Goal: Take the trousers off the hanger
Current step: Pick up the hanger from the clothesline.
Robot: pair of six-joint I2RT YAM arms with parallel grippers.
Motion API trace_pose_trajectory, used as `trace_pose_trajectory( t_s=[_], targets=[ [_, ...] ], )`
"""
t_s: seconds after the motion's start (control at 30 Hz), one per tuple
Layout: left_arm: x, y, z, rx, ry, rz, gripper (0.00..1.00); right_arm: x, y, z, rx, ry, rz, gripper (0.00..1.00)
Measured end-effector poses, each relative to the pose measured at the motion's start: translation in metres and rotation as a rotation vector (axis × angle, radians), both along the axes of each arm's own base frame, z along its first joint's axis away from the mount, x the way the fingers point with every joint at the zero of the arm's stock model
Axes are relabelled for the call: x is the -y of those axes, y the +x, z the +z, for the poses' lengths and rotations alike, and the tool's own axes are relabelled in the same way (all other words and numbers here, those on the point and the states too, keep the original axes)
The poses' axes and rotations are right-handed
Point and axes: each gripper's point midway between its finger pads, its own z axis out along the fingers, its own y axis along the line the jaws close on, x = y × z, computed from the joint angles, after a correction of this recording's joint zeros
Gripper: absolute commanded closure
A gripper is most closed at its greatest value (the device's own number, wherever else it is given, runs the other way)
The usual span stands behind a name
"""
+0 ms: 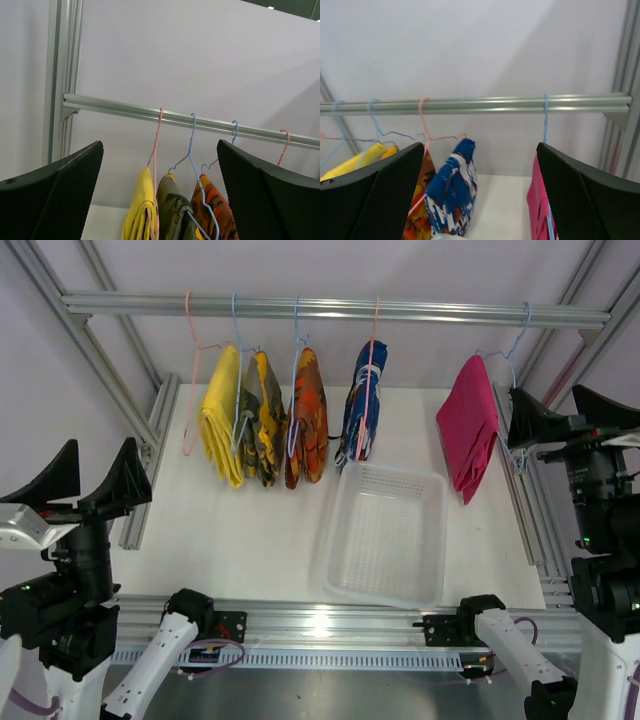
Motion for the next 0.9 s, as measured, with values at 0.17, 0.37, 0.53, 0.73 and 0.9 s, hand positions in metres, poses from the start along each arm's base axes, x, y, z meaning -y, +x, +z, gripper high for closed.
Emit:
trace_pose_trajectory(
  t_s=[0.17,0.37,0.53,0.73,0.9],
  targets=[
    [0.0,0.006,-0.011,-0.044,-0.001,0.005,0.01,-0.017,-0.008,-0.002,0.023,-0.033,0.094,0.01],
    [0.002,0.022,-0.033,-0.106,-0.026,0.01,0.0,-0.044,0.023,-0.06,-0.124,-0.066,0.218,0.01],
    [0.007,0.049,-0.084,-0.196,-0.044,0.016,0.01,-0.055,0.046,-0.112,-0.244,-0.023,0.262,0.0],
    [0.018,0.065,-0.12,-0.266,-0.045,-0.016,0.01,-0.071,0.086,-0.182,-0.499,-0.006,0.237,0.01],
    [0.025,0.058,-0.126,-0.232,-0.026,-0.063,0.01,-0.08,0.09,-0.223,-0.666,-0.044,0.228,0.0]
  ],
)
